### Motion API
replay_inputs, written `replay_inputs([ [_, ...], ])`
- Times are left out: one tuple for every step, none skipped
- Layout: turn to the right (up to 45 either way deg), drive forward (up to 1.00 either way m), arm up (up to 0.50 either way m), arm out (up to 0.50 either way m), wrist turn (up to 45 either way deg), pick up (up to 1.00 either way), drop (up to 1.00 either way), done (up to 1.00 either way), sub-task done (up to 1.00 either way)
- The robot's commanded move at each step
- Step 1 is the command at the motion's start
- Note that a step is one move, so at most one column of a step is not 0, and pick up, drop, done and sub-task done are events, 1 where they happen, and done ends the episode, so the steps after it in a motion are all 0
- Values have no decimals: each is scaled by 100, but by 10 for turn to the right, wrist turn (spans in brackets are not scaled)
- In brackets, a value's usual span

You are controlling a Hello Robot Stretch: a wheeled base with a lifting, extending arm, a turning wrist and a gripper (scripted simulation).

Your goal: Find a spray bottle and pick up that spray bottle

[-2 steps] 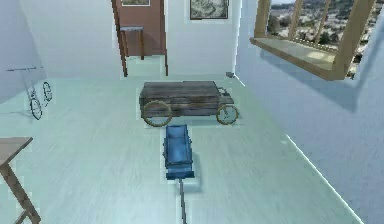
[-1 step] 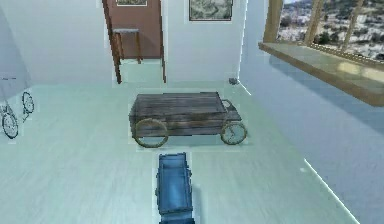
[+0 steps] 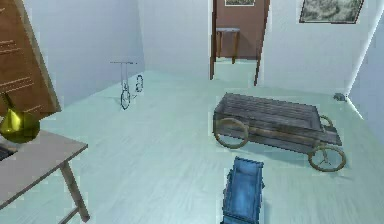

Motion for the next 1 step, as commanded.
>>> replay_inputs([
  [0,100,0,0,0,0,0,0,0],
])
